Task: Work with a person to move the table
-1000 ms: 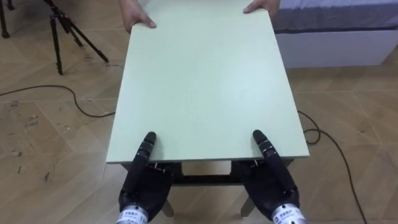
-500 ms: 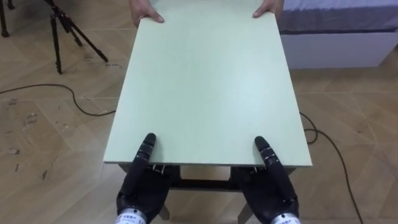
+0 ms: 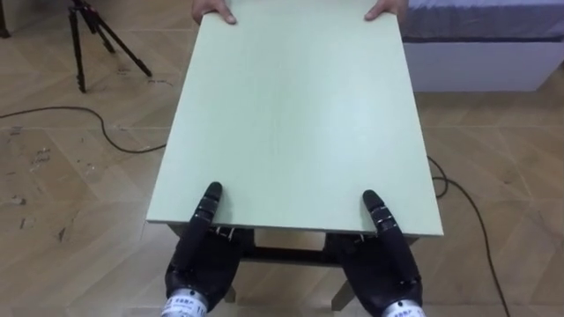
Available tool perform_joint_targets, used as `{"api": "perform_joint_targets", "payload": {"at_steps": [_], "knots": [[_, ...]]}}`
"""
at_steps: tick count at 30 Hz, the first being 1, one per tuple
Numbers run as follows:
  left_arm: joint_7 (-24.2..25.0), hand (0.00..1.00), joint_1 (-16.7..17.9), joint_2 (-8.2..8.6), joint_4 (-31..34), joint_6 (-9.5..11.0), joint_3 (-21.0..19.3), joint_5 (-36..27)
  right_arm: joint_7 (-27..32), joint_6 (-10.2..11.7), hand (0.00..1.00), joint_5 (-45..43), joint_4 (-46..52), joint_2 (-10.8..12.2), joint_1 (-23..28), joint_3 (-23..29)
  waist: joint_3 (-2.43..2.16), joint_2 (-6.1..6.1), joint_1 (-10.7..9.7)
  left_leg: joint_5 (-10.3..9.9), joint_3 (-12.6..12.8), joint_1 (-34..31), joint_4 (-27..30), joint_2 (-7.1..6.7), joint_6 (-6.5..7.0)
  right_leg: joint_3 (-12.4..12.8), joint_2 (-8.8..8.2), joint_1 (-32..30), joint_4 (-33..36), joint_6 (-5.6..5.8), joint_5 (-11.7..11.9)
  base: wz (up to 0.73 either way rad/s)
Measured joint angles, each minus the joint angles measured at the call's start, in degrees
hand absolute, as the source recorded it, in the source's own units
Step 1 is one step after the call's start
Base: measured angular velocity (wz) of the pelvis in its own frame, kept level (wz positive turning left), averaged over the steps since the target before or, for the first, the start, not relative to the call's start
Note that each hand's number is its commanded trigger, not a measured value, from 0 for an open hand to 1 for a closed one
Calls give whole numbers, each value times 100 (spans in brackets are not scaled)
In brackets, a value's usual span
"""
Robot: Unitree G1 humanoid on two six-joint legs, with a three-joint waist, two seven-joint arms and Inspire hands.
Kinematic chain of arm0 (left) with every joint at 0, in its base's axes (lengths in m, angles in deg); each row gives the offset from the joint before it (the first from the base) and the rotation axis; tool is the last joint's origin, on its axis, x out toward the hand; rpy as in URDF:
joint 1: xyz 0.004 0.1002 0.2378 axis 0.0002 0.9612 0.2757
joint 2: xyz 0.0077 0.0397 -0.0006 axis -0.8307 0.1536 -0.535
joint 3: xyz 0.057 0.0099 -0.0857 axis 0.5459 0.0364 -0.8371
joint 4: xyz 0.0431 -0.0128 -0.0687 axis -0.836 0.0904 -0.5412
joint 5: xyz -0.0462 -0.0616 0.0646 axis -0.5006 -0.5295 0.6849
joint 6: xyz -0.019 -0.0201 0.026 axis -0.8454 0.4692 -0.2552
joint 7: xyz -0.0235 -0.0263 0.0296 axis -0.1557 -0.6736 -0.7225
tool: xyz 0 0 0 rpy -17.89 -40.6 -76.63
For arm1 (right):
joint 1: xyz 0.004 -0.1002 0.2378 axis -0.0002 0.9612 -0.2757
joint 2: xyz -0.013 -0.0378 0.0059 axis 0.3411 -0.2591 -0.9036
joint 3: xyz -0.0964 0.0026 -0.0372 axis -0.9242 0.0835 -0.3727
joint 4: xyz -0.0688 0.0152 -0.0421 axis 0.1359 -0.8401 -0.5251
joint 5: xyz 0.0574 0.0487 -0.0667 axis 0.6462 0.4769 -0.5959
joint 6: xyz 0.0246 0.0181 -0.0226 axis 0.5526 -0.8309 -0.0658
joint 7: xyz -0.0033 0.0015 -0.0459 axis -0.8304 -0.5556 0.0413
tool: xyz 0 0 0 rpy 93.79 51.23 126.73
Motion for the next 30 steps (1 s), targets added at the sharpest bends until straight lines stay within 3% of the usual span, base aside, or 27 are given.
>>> {"api": "perform_joint_targets", "payload": {"at_steps": [1, 2, 3, 4, 5, 6, 7, 8, 10, 12, 14, 17, 19, 20, 21, 22, 24, 28, 30], "knots": [[6, 100, -6, 3, -24, 0, 19, -5, -11, 1, 100, 3, -13, -5, 3, -4, -4, 7, 10, 5, -80, -80, 98, 18, -41, 7, 43, 10, -42, -41, 5, 11], [8, 100, -37, 14, -101, 0, 54, -27, -20, 6, 100, 3, -49, -14, 4, -5, -10, 26, 28, 43, -194, -178, 195, 71, -233, -13, 124, 9, -117, -120, 37, 14], [8, 100, -92, 9, -208, -1, 52, -89, -44, 8, 100, 2, -100, -40, -1, 2, -18, 40, 56, 86, -185, -230, 201, 150, -356, -67, 163, -57, -149, -211, 81, 10], [8, 100, -107, 12, -243, -8, 58, -137, -61, 9, 100, 0, -115, -59, -4, 5, -27, 46, 73, 74, -158, -272, 255, 200, -397, -94, 153, -122, -154, -263, 75, -17], [22, 100, -64, 25, -253, -9, 69, -216, -68, -6, 100, -47, -115, -85, -23, 4, -22, 122, 146, -26, 21, -424, 864, 414, -467, -251, 219, -197, -68, -362, 32, -55], [118, 100, 94, 28, -247, -6, 70, -310, -61, -67, 100, -97, -117, -104, -6, -6, -61, 226, 237, -87, 159, -449, 1765, 625, -447, -427, 310, -190, 3, -430, -12, -62], [183, 100, 181, 29, -247, -6, 78, -361, -63, -98, 100, -117, -115, -137, 10, -10, -97, 297, 219, -99, 124, -428, 2135, 692, -453, -541, 368, -174, -7, -450, -13, -27], [219, 100, 240, 25, -243, -25, 89, -446, -80, -129, 100, -162, -114, -181, 9, -6, -88, 389, 69, -99, -28, -319, 2478, 656, -456, -719, 438, -153, 44, -491, -13, 38], [222, 100, 225, 12, -232, -45, 87, -457, -168, -129, 100, -187, -111, -215, 5, 4, -45, 442, -116, -149, -75, -25, 2248, 657, -473, -967, 443, -350, 304, -550, -54, 54], [221, 100, 148, -23, -224, -63, 92, -445, -191, -104, 100, -170, -110, -210, -23, 9, -13, 411, -159, -754, -68, 426, 1166, 611, -601, -1083, 395, -657, 508, -578, -35, 16], [209, 100, 43, -24, -227, -63, 92, -468, -190, -104, 100, -145, -110, -215, -114, 37, 25, 472, -227, -1015, -88, 473, 933, 643, -622, -1327, 333, -883, 583, -610, 5, 10], [196, 100, -156, -122, -234, -30, 127, -511, -190, -143, 100, -116, -168, -155, -270, 104, 30, 518, -232, -1239, -55, 458, 702, 696, -574, -1746, 244, -1211, 549, -658, 263, 0], [196, 100, -286, -100, -259, 24, 194, -502, -196, -171, 100, -130, -169, -118, -305, 238, 32, 546, -233, -1380, 6, 375, 440, 647, -469, -1852, 128, -1435, 558, -631, 447, 11], [196, 100, -351, -108, -292, 23, 224, -505, -206, -197, 100, -210, -177, -81, -295, 341, 36, 558, -239, -1407, 127, 270, 309, 597, -300, -1866, 35, -1555, 583, -595, 570, 15], [196, 100, -383, -110, -344, 23, 240, -511, -236, -227, 100, -311, -198, 6, -254, 424, 25, 525, -235, -1308, 136, 198, 217, 434, -80, -1822, -92, -1652, 568, -548, 696, 12], [196, 100, -384, -105, -375, 24, 247, -512, -267, -244, 100, -347, -214, 19, -231, 444, 22, 515, -240, -1250, 137, 188, 153, 341, -16, -1778, -159, -1686, 544, -519, 750, 10], [196, 100, -382, -97, -550, 20, 325, -558, -481, -228, 100, -416, -460, 23, -200, 481, 16, 509, -287, -969, 174, 182, -116, 29, 160, -1634, -388, -1707, 364, -358, 971, 12], [196, 100, -280, -78, -701, 14, 332, -569, -602, -255, 100, -455, -710, 12, -205, 444, 9, 445, -309, -756, 363, 217, -260, -210, 313, -1550, -592, -1692, 250, -345, 1289, -7], [195, 100, -198, -83, -701, 9, 327, -571, -597, -318, 100, -478, -740, 23, -164, 446, -19, 303, -363, -657, 399, 223, -267, -350, 390, -1431, -710, -1712, 270, -327, 1436, 2]]}}
